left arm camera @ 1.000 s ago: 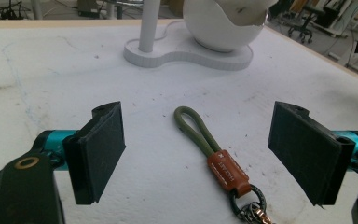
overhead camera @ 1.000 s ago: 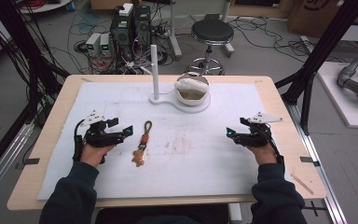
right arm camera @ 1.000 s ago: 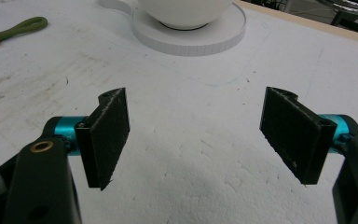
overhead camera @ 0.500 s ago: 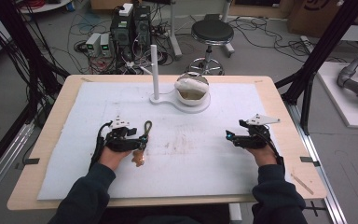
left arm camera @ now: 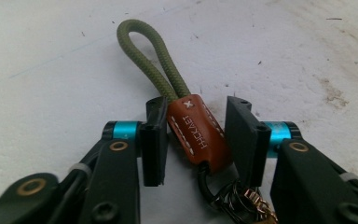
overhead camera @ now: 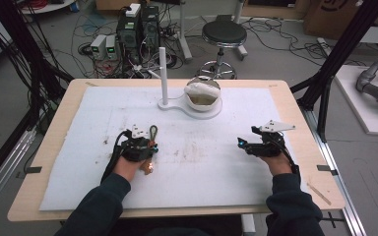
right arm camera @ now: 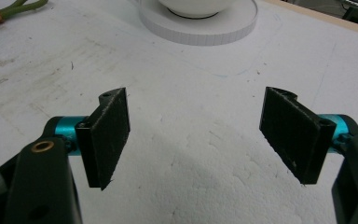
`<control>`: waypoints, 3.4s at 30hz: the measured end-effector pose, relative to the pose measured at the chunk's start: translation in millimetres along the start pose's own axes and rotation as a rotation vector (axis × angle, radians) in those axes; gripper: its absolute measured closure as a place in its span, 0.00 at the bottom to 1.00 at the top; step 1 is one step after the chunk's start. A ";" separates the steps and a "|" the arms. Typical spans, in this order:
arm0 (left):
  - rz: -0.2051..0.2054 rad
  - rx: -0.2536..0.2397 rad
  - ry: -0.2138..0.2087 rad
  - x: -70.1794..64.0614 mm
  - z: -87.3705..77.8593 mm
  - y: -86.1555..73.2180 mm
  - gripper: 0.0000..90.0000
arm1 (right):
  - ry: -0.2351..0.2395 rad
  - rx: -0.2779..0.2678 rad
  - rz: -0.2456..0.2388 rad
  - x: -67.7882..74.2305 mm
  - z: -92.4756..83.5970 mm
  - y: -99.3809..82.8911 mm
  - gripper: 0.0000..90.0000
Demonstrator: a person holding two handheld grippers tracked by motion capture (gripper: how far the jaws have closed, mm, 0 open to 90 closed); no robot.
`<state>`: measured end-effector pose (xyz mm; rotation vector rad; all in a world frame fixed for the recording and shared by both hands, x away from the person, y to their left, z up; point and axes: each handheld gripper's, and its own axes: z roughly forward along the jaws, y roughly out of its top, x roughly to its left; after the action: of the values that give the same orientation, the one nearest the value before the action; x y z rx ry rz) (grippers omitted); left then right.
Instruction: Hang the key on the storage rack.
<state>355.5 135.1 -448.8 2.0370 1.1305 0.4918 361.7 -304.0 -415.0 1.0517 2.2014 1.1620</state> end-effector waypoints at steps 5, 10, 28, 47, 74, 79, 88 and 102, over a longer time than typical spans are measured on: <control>-0.079 -0.009 -0.036 7.2 -2.6 0.3 0.77 | 0.014 -0.010 0.001 -0.5 -0.7 0.2 0.28; -0.122 -0.060 -0.058 12.2 -8.7 1.7 0.83 | 0.018 -0.022 0.013 -2.8 -2.9 -0.3 0.29; -0.205 -0.381 -0.188 41.1 -57.4 32.8 0.85 | -0.005 -0.048 0.046 -11.9 -9.7 -2.6 0.29; -0.199 -0.512 -0.286 61.8 -64.8 119.3 0.85 | -0.001 -0.050 0.040 -11.8 -8.9 -2.7 0.29; -0.263 -0.352 -0.121 72.7 -16.5 133.8 0.73 | 0.007 -0.039 0.035 -11.8 -7.8 -4.0 0.29; -0.264 -0.361 -0.137 78.9 -16.9 118.6 0.57 | 0.008 -0.039 0.034 -12.1 -7.9 -4.4 0.29; -0.211 -0.438 -0.165 83.9 -31.2 91.4 0.22 | 0.012 -0.036 0.024 -9.0 -6.7 -3.3 0.29; -0.096 -0.507 -0.127 83.7 -62.7 47.1 0.22 | 0.031 -0.044 0.010 -4.0 -2.1 -1.5 0.24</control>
<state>387.2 216.2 -374.2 1.5446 0.9102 0.5306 362.1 -308.7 -415.0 1.0344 2.1867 1.2328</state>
